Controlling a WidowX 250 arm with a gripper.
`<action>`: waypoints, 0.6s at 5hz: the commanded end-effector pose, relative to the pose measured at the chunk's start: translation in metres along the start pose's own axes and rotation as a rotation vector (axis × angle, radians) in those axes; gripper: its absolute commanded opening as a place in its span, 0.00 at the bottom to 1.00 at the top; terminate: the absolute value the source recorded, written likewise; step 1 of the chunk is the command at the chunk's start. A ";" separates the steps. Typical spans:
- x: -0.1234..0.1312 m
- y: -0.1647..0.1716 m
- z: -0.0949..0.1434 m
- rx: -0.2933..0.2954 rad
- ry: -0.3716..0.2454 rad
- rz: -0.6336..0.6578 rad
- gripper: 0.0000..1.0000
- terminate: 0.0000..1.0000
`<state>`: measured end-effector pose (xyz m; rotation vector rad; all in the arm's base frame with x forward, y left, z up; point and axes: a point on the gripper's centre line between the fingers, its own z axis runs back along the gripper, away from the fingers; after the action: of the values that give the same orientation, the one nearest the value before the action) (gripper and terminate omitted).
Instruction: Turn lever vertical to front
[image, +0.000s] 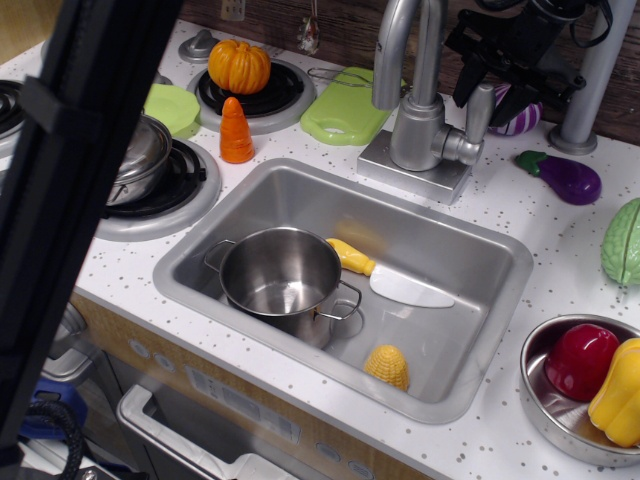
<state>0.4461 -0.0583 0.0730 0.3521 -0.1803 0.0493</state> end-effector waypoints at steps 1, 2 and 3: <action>-0.013 0.000 0.044 0.000 -0.027 0.059 0.00 0.00; -0.028 0.000 0.033 -0.034 -0.022 0.087 0.00 0.00; -0.035 0.001 0.027 -0.056 -0.015 0.096 0.00 0.00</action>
<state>0.4028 -0.0616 0.0506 0.2992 -0.1414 0.1145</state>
